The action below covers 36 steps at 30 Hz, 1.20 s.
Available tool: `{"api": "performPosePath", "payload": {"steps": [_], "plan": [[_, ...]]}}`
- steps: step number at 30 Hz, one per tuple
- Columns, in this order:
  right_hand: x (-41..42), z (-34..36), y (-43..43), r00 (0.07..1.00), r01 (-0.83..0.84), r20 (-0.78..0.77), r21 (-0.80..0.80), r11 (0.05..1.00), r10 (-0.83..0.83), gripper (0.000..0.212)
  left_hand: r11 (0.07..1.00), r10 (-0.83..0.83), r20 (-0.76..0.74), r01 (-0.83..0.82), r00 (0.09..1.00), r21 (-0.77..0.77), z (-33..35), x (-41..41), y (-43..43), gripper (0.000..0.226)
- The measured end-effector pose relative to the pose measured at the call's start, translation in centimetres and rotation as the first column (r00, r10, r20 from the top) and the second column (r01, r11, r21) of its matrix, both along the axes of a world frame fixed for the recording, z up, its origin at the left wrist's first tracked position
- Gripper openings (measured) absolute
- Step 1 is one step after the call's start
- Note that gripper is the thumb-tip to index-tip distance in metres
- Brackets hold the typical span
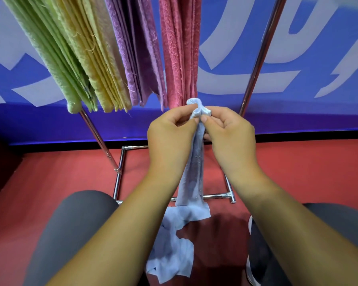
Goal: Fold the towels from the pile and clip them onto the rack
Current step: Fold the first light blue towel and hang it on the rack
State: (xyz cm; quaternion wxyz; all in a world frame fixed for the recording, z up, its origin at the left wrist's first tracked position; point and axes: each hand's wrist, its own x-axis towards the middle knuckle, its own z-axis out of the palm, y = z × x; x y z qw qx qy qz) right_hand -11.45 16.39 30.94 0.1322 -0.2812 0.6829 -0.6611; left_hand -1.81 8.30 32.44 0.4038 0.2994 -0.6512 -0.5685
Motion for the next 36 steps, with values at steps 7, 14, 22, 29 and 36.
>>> {"api": "performPosePath", "payload": {"steps": [7,14,22,29,36], "plan": [[-0.2,0.1,0.0,1.0,0.017,-0.011,0.02,1.0,-0.016,0.019,1.0,0.028,0.0,-0.028,1.0,0.003,-0.4,-0.5,0.2,0.027],[0.1,0.7,0.3,0.999,0.036,0.012,0.053,0.998,-0.037,0.015,0.995,0.02,-0.024,-0.018,1.0,0.097,-0.9,-0.9,-0.4,0.024],[-0.3,0.5,0.5,0.998,0.007,-0.063,0.063,0.998,-0.003,0.025,0.999,-0.027,-0.027,0.027,0.999,0.025,-1.0,-1.2,0.6,0.035],[-0.2,0.3,0.7,0.992,-0.117,0.043,-0.038,0.992,0.119,0.028,0.999,-0.012,-0.095,0.016,0.995,0.043,-0.7,-0.7,-0.6,0.032],[-1.3,0.1,0.7,0.993,-0.074,0.089,-0.022,0.997,0.076,0.017,0.991,-0.011,0.026,0.015,1.0,-0.136,-1.1,-1.6,-1.6,0.04]]}}
